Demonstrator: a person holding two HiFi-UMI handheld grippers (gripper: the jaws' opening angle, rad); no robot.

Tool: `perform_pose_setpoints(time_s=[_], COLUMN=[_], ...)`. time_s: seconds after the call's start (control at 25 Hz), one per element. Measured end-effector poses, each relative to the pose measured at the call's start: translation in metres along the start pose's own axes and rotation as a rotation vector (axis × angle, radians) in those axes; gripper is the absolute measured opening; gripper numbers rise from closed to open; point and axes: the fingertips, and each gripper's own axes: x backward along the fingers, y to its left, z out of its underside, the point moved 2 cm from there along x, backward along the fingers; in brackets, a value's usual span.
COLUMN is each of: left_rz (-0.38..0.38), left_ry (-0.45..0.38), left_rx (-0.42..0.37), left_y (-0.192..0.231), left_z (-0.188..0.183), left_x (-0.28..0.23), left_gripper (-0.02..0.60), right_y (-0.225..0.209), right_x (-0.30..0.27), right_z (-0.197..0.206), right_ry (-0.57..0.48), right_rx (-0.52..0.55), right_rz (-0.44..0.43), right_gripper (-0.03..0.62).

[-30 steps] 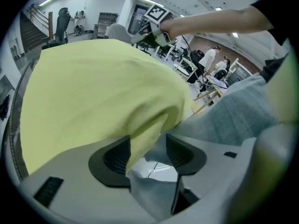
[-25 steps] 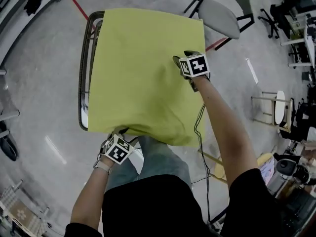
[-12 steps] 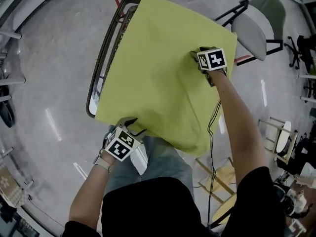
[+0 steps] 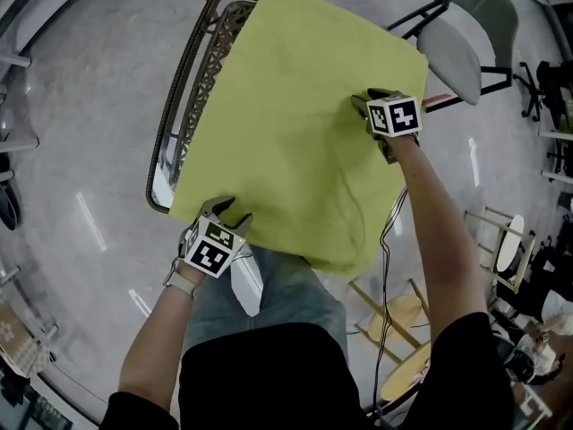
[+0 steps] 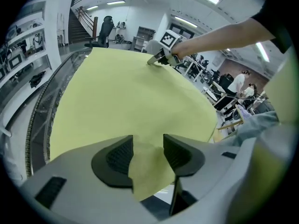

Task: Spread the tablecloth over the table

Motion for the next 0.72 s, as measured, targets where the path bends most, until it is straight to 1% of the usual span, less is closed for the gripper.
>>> perform_pose_setpoints(time_s=[0.12,0.24,0.48,0.72], left_rz=[0.05,0.073,0.125,0.179], left_ry=[0.006,0.011,0.007,0.012], left_rx=[0.017,-0.006,-0.008,-0.011], left_y=[-0.022,-0.044,-0.077,-0.104], left_z=[0.002,0.005,0.004,-0.004], left_x=[-0.005,-0.011,-0.022,-0.032], left_gripper=[0.206,0.206,0.206,0.207], right_y=[-0.006,-0.012,-0.03,-0.051], right_x=[0.007,0.014,0.03,0.046], right_z=[0.012,0.027,0.056,0.081], right_ry=[0.011,0.027,0.056,0.159], right_rx=[-0.004,-0.008,-0.033,-0.044], right_rz=[0.001,0.003,0.007,0.008], right_gripper=[0.204,0.204,0.204,0.204])
